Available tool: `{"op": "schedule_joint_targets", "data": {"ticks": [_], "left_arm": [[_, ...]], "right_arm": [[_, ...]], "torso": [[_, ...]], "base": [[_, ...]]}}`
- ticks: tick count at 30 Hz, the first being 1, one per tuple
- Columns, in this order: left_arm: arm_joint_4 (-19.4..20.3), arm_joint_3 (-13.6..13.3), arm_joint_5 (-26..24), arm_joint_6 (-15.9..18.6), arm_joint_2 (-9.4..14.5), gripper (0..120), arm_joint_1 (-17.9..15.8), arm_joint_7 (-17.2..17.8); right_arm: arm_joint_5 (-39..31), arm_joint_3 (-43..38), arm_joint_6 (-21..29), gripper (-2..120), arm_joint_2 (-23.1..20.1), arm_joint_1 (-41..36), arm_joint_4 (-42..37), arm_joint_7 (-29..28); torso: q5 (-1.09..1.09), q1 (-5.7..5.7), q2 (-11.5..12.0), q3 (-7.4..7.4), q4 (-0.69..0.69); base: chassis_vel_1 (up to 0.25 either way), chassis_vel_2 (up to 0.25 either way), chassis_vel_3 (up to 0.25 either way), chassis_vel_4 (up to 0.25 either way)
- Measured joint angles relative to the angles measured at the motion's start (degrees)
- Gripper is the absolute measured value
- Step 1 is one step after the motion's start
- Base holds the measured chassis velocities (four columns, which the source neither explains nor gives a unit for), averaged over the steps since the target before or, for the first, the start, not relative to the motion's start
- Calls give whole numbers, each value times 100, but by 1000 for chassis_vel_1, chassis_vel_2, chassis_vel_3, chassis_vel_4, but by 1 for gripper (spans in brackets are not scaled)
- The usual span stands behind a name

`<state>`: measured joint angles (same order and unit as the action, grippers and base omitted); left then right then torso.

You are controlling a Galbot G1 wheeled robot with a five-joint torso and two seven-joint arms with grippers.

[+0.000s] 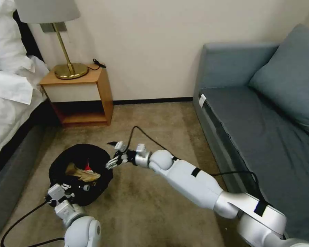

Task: Pick up the trash bin, then pick up the garbage on the floor and place it into the trash bin.

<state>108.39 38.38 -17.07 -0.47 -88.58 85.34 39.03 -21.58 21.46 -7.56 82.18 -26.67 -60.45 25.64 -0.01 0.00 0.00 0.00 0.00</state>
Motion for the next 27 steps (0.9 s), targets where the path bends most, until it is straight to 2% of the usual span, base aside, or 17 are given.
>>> {"op": "schedule_joint_targets", "data": {"ticks": [2, 4, 5, 6, 8, 9, 10, 12, 13, 16, 17, 20, 27], "left_arm": [[63, 6, -149, 70, 11, 3, -15, 17], [279, 23, -834, 307, 68, 3, -99, 105], [317, 33, -1005, 351, 78, 3, -115, 136], [401, 58, -1496, 491, 101, 3, -164, 254], [410, 62, -1573, 514, 103, 3, -172, 274], [445, 97, -2450, 698, 110, 3, -257, 512], [445, 97, -2450, 698, 110, 3, -257, 512], [447, 142, -3249, 776, 121, 3, -253, 735], [447, 142, -3249, 776, 121, 3, -253, 735], [504, 219, -3902, 808, 126, 3, -192, 1053], [504, 219, -3902, 808, 126, 3, -192, 1053], [743, 411, -4579, 807, 122, 3, -130, 1479], [776, 782, -4629, 797, 287, 3, -79, 1954]], "right_arm": [[79, -163, -29, 100, 23, -16, 85, -11], [247, -642, -90, 100, 48, -65, 299, -63], [258, -687, -95, 100, 44, -69, 314, -71], [305, -850, -111, 100, 17, -91, 353, -126], [312, -872, -114, 100, 12, -94, 357, -137], [404, -1106, -124, 100, -39, -156, 371, -225], [404, -1106, -124, 100, -39, -156, 371, -225], [492, -1281, -125, 100, -44, -241, 372, -277], [492, -1281, -125, 100, -44, -241, 372, -277], [576, -1353, -124, 100, 22, -303, 367, -344], [576, -1353, -124, 100, 22, -303, 367, -344], [701, -1354, -121, 100, 143, -330, 325, -445], [807, -1311, -119, 100, 169, -319, 259, -478]], "torso": [[0, 0, 0, 0, 0], [0, 0, 0, 0, 0], [0, 0, 0, 0, 0], [-1, 0, 0, 0, -1], [-1, 0, 0, 0, 0], [2, 0, 0, 0, -1], [2, 0, 0, 0, -1], [2, 0, 0, 0, -2], [2, 0, 0, 0, -2], [2, 0, 0, 0, -1], [2, 0, 0, 0, -1], [1, 0, 0, 0, 1], [2, 0, 0, 0, 1]], "base": [[0, 0, 0, 0], [0, 0, 0, 0], [0, 0, 0, 0], [0, 0, 0, 0], [0, 0, 0, 0], [0, 0, 0, 0], [0, 0, 0, 0], [0, 0, 0, 0], [0, 0, 0, 0], [0, 0, 0, 0], [0, 0, 0, 0], [0, 0, 0, 0], [0, 0, 0, 0]]}}
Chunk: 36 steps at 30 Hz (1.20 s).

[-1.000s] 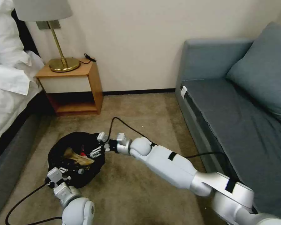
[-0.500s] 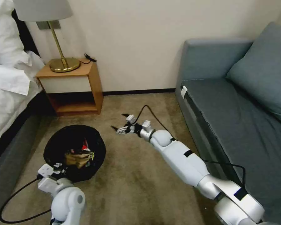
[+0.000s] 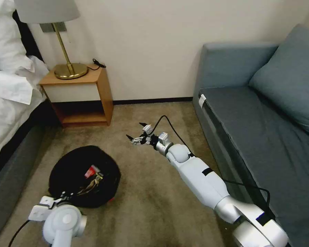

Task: Pick up the trash bin, then pick up the garbage on the floor and place it into the trash bin.

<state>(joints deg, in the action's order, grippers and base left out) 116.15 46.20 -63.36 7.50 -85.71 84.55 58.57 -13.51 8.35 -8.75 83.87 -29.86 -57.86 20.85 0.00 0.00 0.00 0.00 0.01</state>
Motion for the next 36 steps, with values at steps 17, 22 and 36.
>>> {"op": "schedule_joint_targets", "data": {"ticks": [17, 22, 36], "left_arm": [[169, 287, -89, 429, 61, 20, 151, 435], [358, 369, -39, 637, 66, 36, 262, 436], [799, 624, 1588, 718, 28, 85, 860, 223]], "right_arm": [[-597, 106, 170, 100, -201, -126, -413, 26], [-740, 107, 233, 100, -269, -157, -566, 76], [-935, 83, 285, 100, -495, -386, -1097, -442]], "torso": [[-1, 0, 0, 0, -2], [-1, 0, 0, 0, -2], [-1, 0, 0, 0, 0]], "base": [[0, 0, 0, 0], [0, 0, 0, 0], [0, 0, 0, 0]]}}
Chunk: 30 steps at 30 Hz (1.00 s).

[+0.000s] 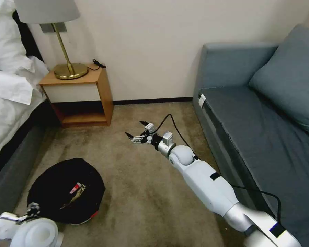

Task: Pick up the trash bin, then pick up the garbage on the floor and place it into the trash bin.

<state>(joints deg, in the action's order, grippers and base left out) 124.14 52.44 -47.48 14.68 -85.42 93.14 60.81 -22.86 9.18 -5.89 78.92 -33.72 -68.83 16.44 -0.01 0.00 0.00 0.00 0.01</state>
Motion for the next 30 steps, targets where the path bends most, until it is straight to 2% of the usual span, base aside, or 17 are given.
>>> {"op": "schedule_joint_targets", "data": {"ticks": [1, 2, 3, 4, 5, 7, 10, 11, 14, 15, 18, 19, 20, 23, 24, 26, 30], "left_arm": [[10, 16, 268, -100, 4, 91, 46, -62], [13, 20, 355, -138, 5, 91, 61, -88], [40, 33, 827, -380, 19, 99, 148, -281], [40, 33, 827, -380, 19, 99, 148, -281], [96, 27, 1279, -628, 35, 100, 229, -503], [268, -98, 1767, -960, 111, 100, 378, -896], [416, -225, 1998, -1117, 202, 100, 452, -1179], [474, -278, 2109, -1171, 269, 100, 479, -1318], [617, -455, 2443, -1111, 755, 100, 453, -1874], [617, -455, 2443, -1111, 755, 100, 453, -1874], [430, -560, 2389, -922, 1258, 100, 258, -2388], [430, -560, 2389, -922, 1258, 100, 258, -2388], [247, -588, 2271, -915, 1458, 100, 189, -2575], [-341, -635, 1952, -1380, 1970, 100, 12, -3223], [-341, -635, 1952, -1380, 1970, 100, 12, -3223], [-621, -696, 1736, -1818, 2252, 100, -147, -3713], [-727, -753, 1500, -2025, 2393, 100, -289, -4034]], "right_arm": [[-29, -1, -1, 100, -23, -20, -28, -81], [-34, -2, -2, 100, -27, -24, -31, -96], [-62, -36, -6, 100, -44, -66, -58, -224], [-62, -36, -6, 100, -44, -66, -58, -224], [-83, -74, -7, 100, -48, -108, -86, -379], [-161, -119, 12, 100, -51, -172, -168, -649], [-246, -174, 68, 100, -53, -227, -235, -788], [-288, -199, 103, 100, -54, -253, -267, -850], [-671, -311, 461, 100, -90, -381, -471, -1228], [-671, -311, 461, 100, -90, -381, -471, -1228], [-1015, -453, 730, 100, -63, -555, -627, -1417], [-1015, -453, 730, 100, -63, -555, -627, -1417], [-1108, -516, 792, 100, -38, -637, -673, -1429], [-1304, -691, 917, 100, 64, -816, -746, -1430], [-1304, -691, 917, 100, 64, -816, -746, -1430], [-1356, -834, 925, 100, 163, -913, -747, -1414], [-1384, -945, 924, 100, 242, -968, -746, -1397]], "torso": [[0, 0, 0, 0, 0], [0, 0, 0, 0, 0], [0, 0, 0, 0, -1], [0, 0, 0, 0, -1], [0, 0, 0, 0, 0], [0, 0, 0, 0, 0], [0, 0, 0, 0, 0], [0, 0, 0, 0, 0], [0, 0, 0, 0, -2], [0, 0, 0, 0, -2], [1, 0, 0, 0, -1], [1, 0, 0, 0, -1], [3, 0, 0, 0, -2], [4, 0, 0, 0, -1], [4, 0, 0, 0, -1], [1, 0, 0, -1, 0], [2, 0, 0, 0, -1]], "base": [[0, 0, 0, 0], [0, 0, 0, 0], [0, 0, 0, 0], [0, 0, 0, 0], [0, 0, 0, 0], [0, 0, 0, 0], [0, 0, 0, 0], [0, 0, 0, 0], [0, 0, 0, 0], [0, 0, 0, 0], [0, 0, 0, 0], [0, 0, 0, 0], [0, 0, 0, 0], [0, 0, 0, 0], [0, 0, 0, 0], [0, 0, 0, 0], [0, 0, 0, 0]]}}
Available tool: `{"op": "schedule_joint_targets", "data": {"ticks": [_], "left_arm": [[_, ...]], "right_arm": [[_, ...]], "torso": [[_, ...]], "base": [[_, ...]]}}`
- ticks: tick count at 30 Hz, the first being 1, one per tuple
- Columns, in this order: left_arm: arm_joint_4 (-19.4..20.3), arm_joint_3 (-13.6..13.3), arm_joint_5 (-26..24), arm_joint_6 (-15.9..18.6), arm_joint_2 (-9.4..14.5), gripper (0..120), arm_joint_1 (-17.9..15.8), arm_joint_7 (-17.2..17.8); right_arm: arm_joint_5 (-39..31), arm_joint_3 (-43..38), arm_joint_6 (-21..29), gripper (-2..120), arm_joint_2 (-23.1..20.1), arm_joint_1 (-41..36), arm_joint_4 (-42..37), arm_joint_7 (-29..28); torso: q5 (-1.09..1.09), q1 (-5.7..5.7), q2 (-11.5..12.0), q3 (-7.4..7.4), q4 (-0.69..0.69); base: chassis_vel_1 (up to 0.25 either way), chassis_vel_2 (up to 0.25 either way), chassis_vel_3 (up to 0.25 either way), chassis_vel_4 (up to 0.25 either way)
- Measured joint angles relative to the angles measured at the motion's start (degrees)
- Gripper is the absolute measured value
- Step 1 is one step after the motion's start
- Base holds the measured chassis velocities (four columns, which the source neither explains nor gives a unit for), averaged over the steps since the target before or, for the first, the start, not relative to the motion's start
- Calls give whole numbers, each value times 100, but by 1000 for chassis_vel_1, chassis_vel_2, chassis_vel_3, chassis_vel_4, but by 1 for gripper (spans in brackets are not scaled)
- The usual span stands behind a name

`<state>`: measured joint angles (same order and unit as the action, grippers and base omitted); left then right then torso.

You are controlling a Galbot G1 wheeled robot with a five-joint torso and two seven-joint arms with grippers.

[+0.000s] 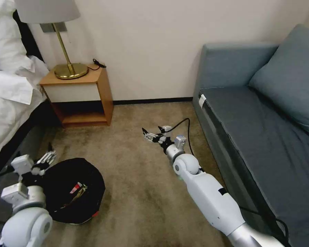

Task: Pick up the trash bin, then pick up the garbage on the floor and place it into the trash bin.

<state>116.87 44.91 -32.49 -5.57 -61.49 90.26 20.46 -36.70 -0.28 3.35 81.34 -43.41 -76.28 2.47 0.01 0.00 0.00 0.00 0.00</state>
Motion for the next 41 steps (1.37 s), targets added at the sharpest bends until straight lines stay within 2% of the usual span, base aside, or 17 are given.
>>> {"op": "schedule_joint_targets", "data": {"ticks": [3, 5, 8, 9, 13, 14, 17, 26, 41], "left_arm": [[-226, -298, -239, -225, 201, 100, -328, -382], [-278, -388, -255, -241, 227, 100, -377, -422], [-492, -835, -344, -221, 283, 100, -614, -448], [-492, -835, -344, -221, 283, 100, -614, -448], [-824, -1353, -514, -116, 214, 100, -1046, -321], [-824, -1353, -514, -116, 214, 100, -1046, -321], [-964, -1596, -556, -71, 54, 100, -1262, -251], [-1155, -1865, -375, -113, -271, 100, -1397, -241], [-1158, -1862, -325, -126, -305, 100, -1382, -244]], "right_arm": [[-38, -208, -24, 100, 145, -87, 38, 30], [-45, -253, -32, 100, 178, -103, 56, 33], [-49, -385, -103, 100, 278, -140, 157, 50], [-49, -385, -103, 100, 278, -140, 157, 50], [-49, -512, -186, 100, 378, -154, 285, 69], [-49, -512, -186, 100, 378, -154, 285, 69], [-74, -748, -275, 100, 538, -154, 422, 71], [-90, -1080, -434, 100, 710, -149, 565, 106], [-85, -1077, -445, 100, 689, -147, 566, 121]], "torso": [[-1, 0, 0, 0, 0], [0, 0, 0, 0, -1], [-1, 0, 0, 0, 1], [-1, 0, 0, 0, 1], [-1, 0, 0, 0, -1], [-1, 0, 0, 0, -1], [-2, 0, 0, 0, -1], [-1, 0, 0, 0, 0], [-2, 0, 0, 0, 0]], "base": [[0, 0, 0, 0], [0, 0, 0, 0], [0, 0, 0, 0], [0, 0, 0, 0], [0, 0, 0, 0], [0, 0, 0, 0], [0, 0, 0, 0], [0, 0, 0, 0], [0, 0, 0, 0]]}}
